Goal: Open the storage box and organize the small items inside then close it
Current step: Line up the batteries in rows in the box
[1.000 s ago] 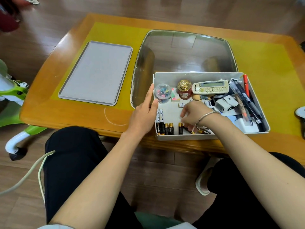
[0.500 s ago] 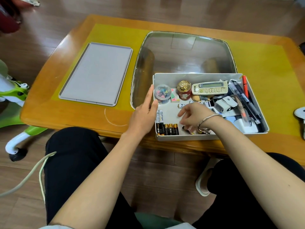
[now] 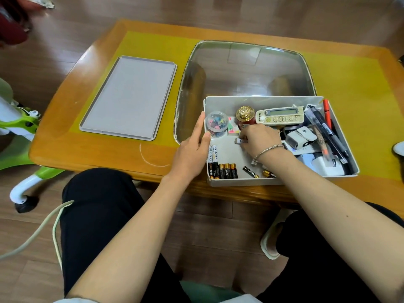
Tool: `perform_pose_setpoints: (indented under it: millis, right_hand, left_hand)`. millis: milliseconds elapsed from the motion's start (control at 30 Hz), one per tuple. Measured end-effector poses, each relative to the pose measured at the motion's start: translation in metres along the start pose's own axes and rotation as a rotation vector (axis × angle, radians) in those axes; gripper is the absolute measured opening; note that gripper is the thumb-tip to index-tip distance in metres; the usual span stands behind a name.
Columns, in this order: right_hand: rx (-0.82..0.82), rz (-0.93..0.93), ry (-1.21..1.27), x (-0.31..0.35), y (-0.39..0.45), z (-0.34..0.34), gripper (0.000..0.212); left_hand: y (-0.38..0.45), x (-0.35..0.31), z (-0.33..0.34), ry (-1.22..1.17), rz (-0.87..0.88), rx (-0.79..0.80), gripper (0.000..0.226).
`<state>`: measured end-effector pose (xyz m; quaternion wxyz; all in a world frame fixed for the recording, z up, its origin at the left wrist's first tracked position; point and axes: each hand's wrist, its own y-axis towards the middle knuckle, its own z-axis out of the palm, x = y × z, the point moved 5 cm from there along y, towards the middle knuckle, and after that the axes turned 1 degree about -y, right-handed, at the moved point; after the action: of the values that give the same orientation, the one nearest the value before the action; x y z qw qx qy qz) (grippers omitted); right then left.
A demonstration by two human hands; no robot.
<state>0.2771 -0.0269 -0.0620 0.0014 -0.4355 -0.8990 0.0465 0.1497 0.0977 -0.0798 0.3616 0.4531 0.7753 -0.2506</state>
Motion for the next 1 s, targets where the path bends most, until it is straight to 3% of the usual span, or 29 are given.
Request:
perform_pose_setpoints:
  millis: [133, 267, 400, 600, 1000]
  right_hand:
    - [-0.001, -0.086, 0.254, 0.010, -0.003, -0.002, 0.018]
    - [0.077, -0.013, 0.576, 0.019, -0.002, 0.003, 0.023]
    - [0.243, 0.025, 0.596, 0.024, -0.002, 0.013, 0.027]
    - [0.330, -0.036, 0.595, 0.031, -0.006, 0.012, 0.024]
    - [0.357, -0.203, 0.439, 0.043, -0.008, 0.008, 0.043]
  left_hand:
    - [0.000, 0.000, 0.001, -0.002, 0.006, -0.005, 0.052]
    - [0.000, 0.000, 0.001, -0.014, 0.007, 0.002, 0.052]
    - [0.001, 0.001, 0.001, -0.010, 0.004, 0.002, 0.053]
    - [0.003, 0.003, 0.002, -0.004, 0.009, -0.020, 0.052]
    - [0.002, 0.003, 0.002, 0.003, 0.010, -0.013, 0.052]
